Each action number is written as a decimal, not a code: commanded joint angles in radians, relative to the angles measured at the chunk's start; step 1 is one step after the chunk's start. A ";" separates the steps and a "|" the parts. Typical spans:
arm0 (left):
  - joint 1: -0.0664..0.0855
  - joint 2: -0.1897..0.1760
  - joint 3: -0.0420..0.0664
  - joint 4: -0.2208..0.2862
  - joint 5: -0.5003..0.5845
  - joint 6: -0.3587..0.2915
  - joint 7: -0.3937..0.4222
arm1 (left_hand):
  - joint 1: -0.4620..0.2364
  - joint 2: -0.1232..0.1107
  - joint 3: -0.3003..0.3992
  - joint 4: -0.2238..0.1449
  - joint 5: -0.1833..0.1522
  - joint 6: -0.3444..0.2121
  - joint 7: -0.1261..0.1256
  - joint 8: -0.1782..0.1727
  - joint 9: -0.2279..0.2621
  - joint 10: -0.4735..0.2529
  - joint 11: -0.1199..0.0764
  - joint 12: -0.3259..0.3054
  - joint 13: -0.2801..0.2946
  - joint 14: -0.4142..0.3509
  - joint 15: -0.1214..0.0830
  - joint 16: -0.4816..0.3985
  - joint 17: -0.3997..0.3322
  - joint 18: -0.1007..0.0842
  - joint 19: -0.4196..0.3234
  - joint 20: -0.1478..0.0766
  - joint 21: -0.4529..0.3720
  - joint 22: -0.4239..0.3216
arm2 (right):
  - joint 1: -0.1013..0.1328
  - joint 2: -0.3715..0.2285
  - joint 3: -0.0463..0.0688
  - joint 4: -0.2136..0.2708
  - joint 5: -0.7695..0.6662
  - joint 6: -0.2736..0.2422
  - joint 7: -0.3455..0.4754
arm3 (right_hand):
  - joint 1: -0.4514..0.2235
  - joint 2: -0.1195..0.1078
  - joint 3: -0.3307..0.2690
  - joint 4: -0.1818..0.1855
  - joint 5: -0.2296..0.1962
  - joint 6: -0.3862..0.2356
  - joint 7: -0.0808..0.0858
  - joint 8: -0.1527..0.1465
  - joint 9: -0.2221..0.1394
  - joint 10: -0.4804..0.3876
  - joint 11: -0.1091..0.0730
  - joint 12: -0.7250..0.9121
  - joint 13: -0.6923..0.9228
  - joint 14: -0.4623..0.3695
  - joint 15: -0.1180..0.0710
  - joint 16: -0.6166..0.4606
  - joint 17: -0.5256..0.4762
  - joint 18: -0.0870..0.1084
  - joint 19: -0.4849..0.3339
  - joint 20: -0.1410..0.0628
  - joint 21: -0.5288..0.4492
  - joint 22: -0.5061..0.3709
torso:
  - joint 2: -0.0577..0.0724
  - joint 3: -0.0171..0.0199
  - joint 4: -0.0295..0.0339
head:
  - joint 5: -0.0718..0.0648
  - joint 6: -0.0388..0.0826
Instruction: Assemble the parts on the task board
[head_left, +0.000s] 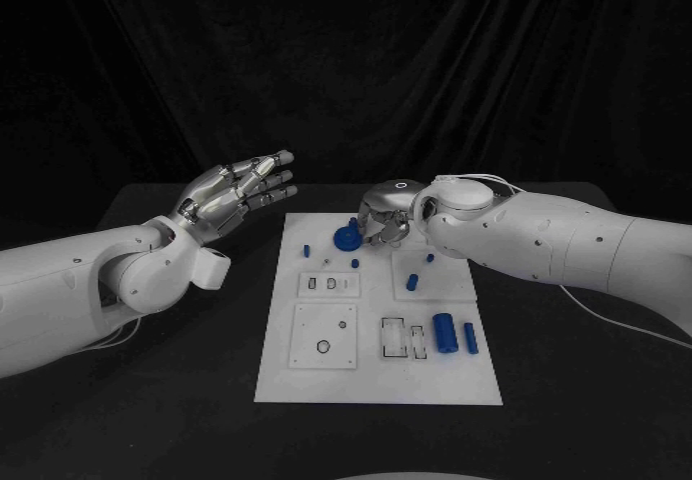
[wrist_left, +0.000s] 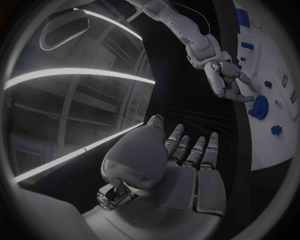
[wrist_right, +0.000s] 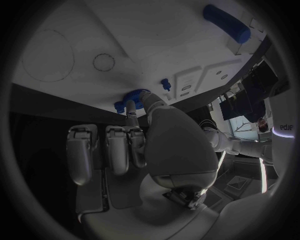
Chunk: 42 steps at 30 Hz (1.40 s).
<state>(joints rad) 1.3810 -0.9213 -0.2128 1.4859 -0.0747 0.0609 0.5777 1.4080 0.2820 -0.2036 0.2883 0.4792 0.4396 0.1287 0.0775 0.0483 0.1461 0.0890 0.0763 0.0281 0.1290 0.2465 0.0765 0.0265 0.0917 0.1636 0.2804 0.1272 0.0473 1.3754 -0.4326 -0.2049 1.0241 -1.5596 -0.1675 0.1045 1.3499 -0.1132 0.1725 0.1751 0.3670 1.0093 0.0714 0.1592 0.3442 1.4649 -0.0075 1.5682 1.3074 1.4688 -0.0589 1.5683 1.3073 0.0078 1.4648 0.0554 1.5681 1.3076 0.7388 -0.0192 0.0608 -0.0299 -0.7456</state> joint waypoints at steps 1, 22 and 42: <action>0.000 0.001 0.001 0.000 0.003 0.011 0.011 | 0.011 -0.003 0.007 -0.001 0.006 0.005 0.001 0.004 0.001 -0.001 0.008 0.004 0.001 0.006 0.002 0.003 0.001 0.019 -0.001 0.006 0.003 -0.001 | -0.002 -0.005 0.000 0.004 -0.002 -0.003 0.006 | -0.008 0.008 -0.005 -0.003 -0.007 0.023 -0.006 0.016 0.016 0.106 -0.009 0.003 0.263 0.102 -0.010 0.003 0.264 -0.008 0.106 -0.009 0.003 0.263 | 0.000 -0.0001 0.0006 | 0.002 -0.003; -0.001 -0.003 0.001 -0.003 0.003 0.012 0.009 | 0.012 -0.002 0.007 0.000 0.006 0.005 0.001 0.004 0.001 -0.001 0.008 0.004 0.001 0.006 0.002 0.003 0.001 0.019 -0.001 0.006 0.003 -0.001 | 0.034 -0.135 0.000 0.104 0.010 -0.180 0.040 | 0.001 0.004 -0.003 0.028 -0.035 -0.113 -0.008 0.012 0.107 0.106 -0.015 0.003 0.263 0.102 -0.017 0.003 0.264 -0.007 0.105 -0.017 0.001 0.263 | 0.000 -0.0009 0.0018 | 0.000 0.011; -0.006 0.004 0.001 -0.013 0.003 0.019 0.005 | 0.013 -0.001 0.009 0.000 0.007 0.007 0.001 0.004 0.002 0.001 0.009 0.005 0.001 0.006 0.002 0.002 0.001 0.019 -0.002 0.006 0.002 -0.001 | 0.092 -0.423 -0.001 0.267 0.177 -0.292 0.116 | 0.015 -0.027 -0.034 0.111 -0.101 -0.058 -0.041 -0.071 -0.032 0.082 -0.054 -0.068 0.186 0.088 -0.054 -0.038 0.202 -0.008 0.106 -0.052 0.003 0.263 | -0.003 0.0006 -0.0020 | -0.011 0.031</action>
<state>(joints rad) 1.3773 -0.9190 -0.2129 1.4730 -0.0747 0.0658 0.5719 1.4119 0.2780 -0.2036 0.2882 0.4791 0.4395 0.1287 0.0775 0.0482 0.1461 0.0890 0.0763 0.0279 0.1291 0.2465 0.0765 0.0265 0.0918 0.1636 0.2803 0.1272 0.0476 1.4717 -0.8482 -0.2059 1.2898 -1.4538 -0.4042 0.1705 1.3670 -0.1329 0.1419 0.2862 0.2630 0.9502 0.0322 0.0828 0.3125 1.4695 -0.0571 1.4933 1.3086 1.4669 -0.1073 1.5305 1.3079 0.0078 1.4650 0.0087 1.5654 1.3081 0.7364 -0.0191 0.0591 -0.0384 -0.7163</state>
